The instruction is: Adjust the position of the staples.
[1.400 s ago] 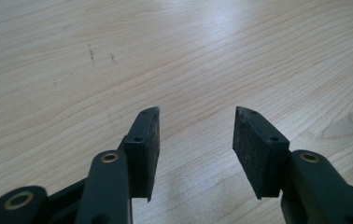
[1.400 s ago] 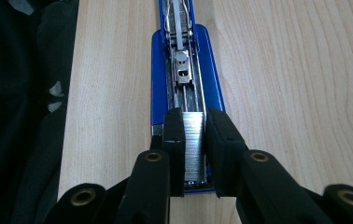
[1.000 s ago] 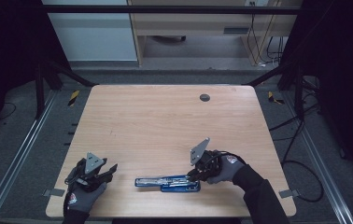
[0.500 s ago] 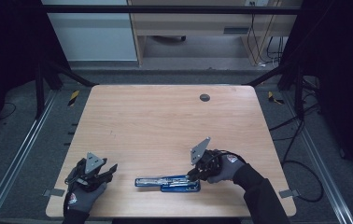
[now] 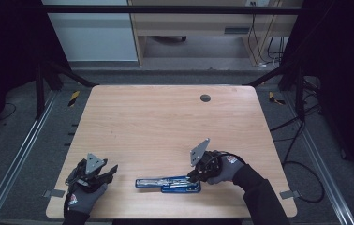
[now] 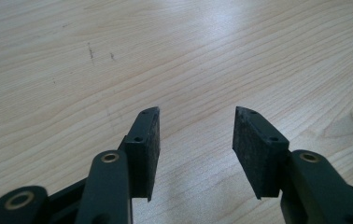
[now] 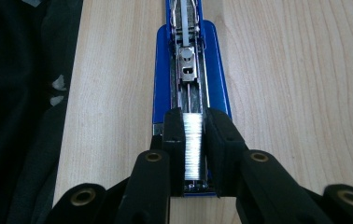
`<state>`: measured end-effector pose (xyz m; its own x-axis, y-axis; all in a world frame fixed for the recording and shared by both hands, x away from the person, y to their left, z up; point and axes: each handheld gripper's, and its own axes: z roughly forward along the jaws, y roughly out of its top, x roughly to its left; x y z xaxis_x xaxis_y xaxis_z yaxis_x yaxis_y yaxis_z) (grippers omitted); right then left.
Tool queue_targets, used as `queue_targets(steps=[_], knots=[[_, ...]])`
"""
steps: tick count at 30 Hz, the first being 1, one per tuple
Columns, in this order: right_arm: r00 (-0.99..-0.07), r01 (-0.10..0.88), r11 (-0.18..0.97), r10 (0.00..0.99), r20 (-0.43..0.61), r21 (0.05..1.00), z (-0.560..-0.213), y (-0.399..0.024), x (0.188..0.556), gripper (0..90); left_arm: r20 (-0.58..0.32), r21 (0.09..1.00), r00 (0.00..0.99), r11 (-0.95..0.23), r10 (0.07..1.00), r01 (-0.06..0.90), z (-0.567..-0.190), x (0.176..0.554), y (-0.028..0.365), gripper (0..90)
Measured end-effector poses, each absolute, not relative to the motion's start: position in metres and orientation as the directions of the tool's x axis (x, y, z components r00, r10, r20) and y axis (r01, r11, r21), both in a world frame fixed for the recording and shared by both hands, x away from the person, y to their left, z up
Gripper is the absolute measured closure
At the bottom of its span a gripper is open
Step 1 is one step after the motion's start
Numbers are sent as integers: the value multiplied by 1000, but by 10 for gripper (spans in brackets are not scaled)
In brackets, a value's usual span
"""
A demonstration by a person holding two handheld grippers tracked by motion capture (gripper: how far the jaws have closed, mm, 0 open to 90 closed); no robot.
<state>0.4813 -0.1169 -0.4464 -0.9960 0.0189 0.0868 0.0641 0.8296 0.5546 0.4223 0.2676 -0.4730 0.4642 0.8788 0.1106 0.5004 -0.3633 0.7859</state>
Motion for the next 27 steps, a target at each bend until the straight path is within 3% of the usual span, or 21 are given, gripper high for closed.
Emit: queue_targets(steps=[27], knots=[[-996, 77, 822, 38, 80, 564, -443, -117, 480, 769, 112, 784, 468, -367, 877, 500, -473, 422, 267, 515]])
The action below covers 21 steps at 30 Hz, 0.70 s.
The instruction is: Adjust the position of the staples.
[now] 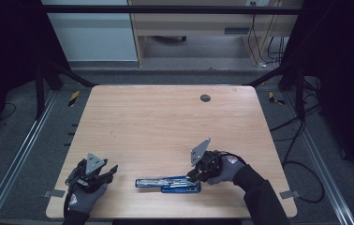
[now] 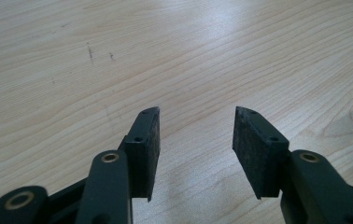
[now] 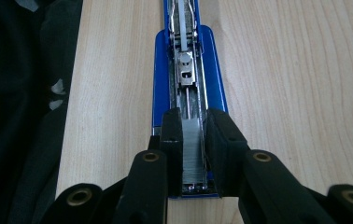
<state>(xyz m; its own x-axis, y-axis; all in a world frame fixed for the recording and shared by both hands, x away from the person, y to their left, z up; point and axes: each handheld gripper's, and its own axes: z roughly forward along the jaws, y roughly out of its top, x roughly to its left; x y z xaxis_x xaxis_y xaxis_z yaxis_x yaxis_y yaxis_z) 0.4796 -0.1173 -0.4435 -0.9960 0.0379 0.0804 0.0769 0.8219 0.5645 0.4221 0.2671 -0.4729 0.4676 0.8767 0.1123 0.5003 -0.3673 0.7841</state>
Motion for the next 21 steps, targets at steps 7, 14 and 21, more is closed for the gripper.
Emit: queue_targets(steps=[7, 14, 21], knots=[[-996, 83, 810, 53, 69, 581, -441, -119, 480, 767, 112, 785, 467, -367, 877, 499, -473, 422, 267, 515], [-991, 125, 775, 128, 39, 620, -436, -122, 476, 768, 112, 785, 471, -369, 875, 498, -472, 421, 266, 516], [-956, 218, 689, 295, 7, 691, -436, -134, 469, 742, 107, 786, 476, -368, 873, 497, -472, 421, 265, 522]])
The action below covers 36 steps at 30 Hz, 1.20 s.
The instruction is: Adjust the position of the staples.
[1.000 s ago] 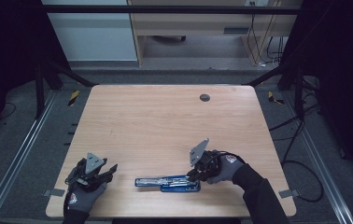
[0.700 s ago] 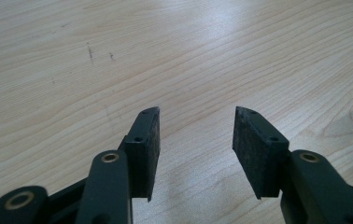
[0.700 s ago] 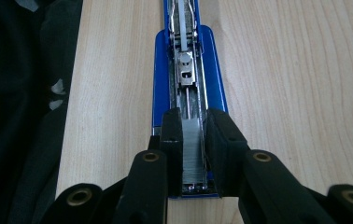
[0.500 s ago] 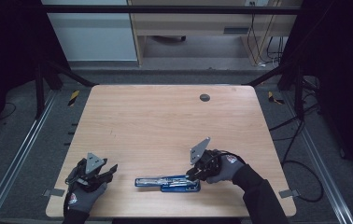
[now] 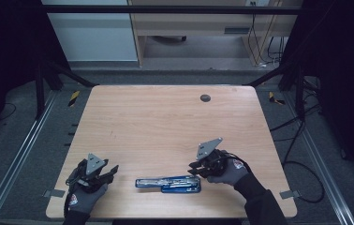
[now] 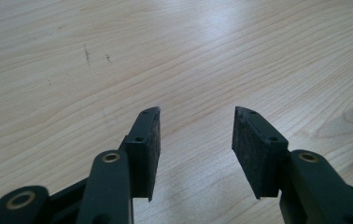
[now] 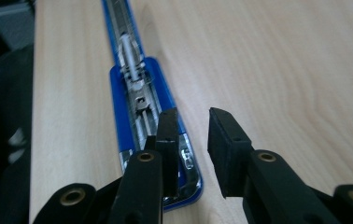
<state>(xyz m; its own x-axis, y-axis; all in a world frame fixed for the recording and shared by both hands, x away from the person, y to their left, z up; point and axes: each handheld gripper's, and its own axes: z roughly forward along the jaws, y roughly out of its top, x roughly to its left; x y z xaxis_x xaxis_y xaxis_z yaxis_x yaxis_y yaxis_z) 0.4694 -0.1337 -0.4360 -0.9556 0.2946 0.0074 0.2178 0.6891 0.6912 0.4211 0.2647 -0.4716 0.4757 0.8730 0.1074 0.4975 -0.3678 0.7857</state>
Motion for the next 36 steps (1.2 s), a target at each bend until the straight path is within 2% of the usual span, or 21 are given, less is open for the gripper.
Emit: queue_targets(steps=[3, 8, 13, 19, 28, 36], knots=[[-931, 248, 633, 366, -1, 733, -435, -139, 460, 696, 103, 788, 481, -366, 871, 495, -470, 421, 263, 530], [-891, 276, 589, 452, -27, 759, -436, -143, 450, 705, 97, 792, 497, -369, 863, 486, -468, 418, 260, 538], [-837, 328, 497, 547, 3, 804, -439, -153, 442, 723, 82, 799, 529, -373, 845, 471, -464, 415, 255, 554], [-817, 357, 450, 575, 39, 819, -440, -156, 434, 770, 91, 804, 573, -400, 814, 441, -461, 413, 248, 559], [-784, 387, 434, 620, 42, 813, -451, -159, 419, 834, 73, 803, 650, -431, 757, 412, -457, 412, 243, 552], [-776, 399, 438, 629, 42, 806, -456, -157, 408, 895, 94, 783, 705, -490, 703, 383, -451, 415, 234, 534]])
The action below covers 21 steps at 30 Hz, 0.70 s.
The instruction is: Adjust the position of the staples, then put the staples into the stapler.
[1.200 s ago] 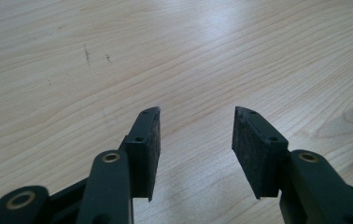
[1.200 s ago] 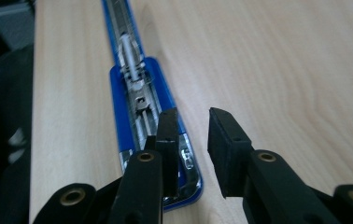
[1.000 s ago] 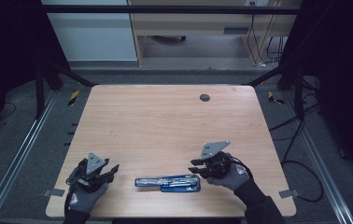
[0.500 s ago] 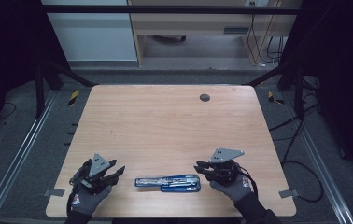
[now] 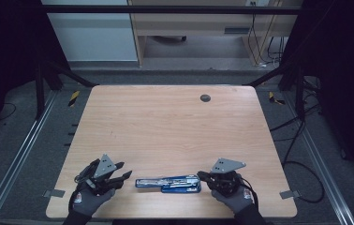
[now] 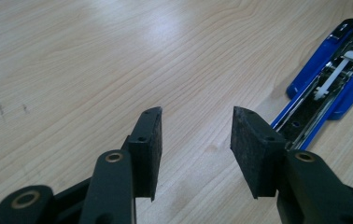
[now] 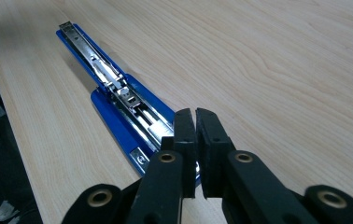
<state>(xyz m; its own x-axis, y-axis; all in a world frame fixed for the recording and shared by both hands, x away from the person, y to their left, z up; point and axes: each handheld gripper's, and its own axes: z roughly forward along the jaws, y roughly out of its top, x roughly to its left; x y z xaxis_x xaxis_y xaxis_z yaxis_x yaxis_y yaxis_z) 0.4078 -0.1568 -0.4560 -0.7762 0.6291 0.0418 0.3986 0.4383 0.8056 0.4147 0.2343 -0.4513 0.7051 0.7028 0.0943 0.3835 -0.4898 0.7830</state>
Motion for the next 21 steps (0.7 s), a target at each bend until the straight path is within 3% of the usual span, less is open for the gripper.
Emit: queue_targets(steps=[21], knots=[[-772, 417, 436, 633, 58, 797, -465, -154, 391, 900, 92, 731, 853, -617, 513, 292, -441, 423, 206, 484]])
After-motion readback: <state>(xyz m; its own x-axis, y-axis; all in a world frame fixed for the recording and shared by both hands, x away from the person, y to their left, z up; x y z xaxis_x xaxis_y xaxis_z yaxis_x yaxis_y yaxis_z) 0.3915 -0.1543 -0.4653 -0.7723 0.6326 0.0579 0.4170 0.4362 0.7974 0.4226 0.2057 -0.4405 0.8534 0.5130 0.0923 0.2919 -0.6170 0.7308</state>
